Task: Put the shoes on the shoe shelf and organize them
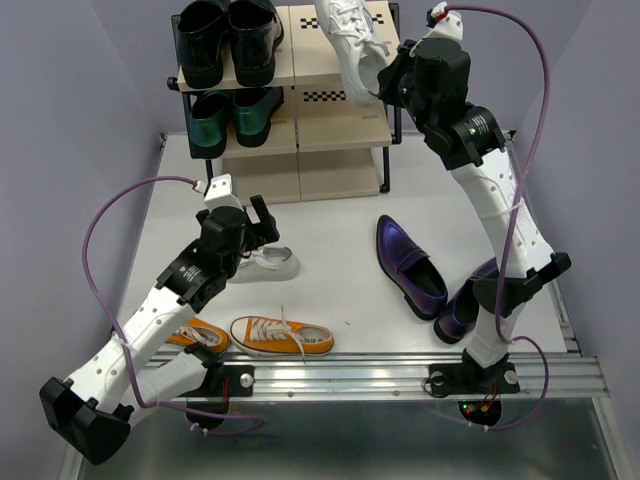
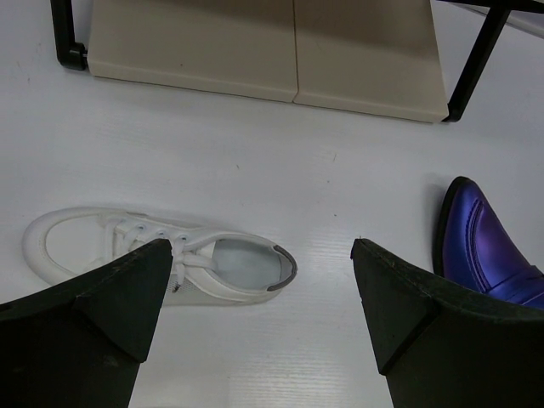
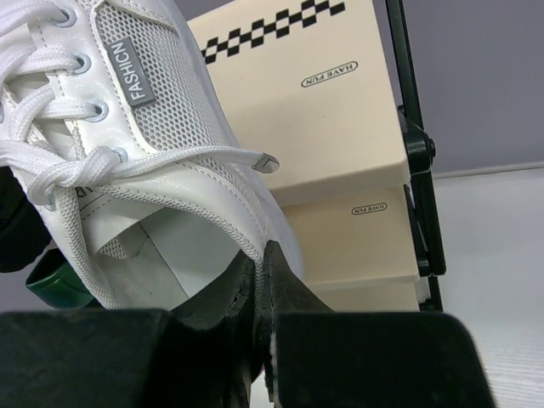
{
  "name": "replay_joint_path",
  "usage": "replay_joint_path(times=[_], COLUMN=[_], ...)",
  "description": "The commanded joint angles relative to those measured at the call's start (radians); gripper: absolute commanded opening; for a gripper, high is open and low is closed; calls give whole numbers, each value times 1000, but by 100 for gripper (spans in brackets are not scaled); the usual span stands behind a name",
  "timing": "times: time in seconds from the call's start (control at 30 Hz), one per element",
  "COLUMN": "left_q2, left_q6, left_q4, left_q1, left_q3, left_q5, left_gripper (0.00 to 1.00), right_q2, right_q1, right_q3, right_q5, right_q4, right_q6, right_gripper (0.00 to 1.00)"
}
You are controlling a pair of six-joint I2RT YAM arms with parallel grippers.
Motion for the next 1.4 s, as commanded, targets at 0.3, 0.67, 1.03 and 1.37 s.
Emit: replay_joint_path(times=[0.3,0.67,1.03,1.37], left_q2=[-40,-55,-74,-95], left_q6=[-5,-11,-14,-16], left_q4=[0,-7,-21,-38], left_q1=[-1,0,-1,-1], left_q3=[1,3,3,3], left_q5=[-21,-18,-23,-28], left_gripper=[99,99,99,99], right_q2=[-33,-1,34,54], right_q1=[28,28,28,28], right_q3=[101,107,116,112], right_q5=[184,275,319,349], right_q4=[232,301,311,312], right_q6=[-82,-111,-108,-102], right_gripper=[1,1,1,2])
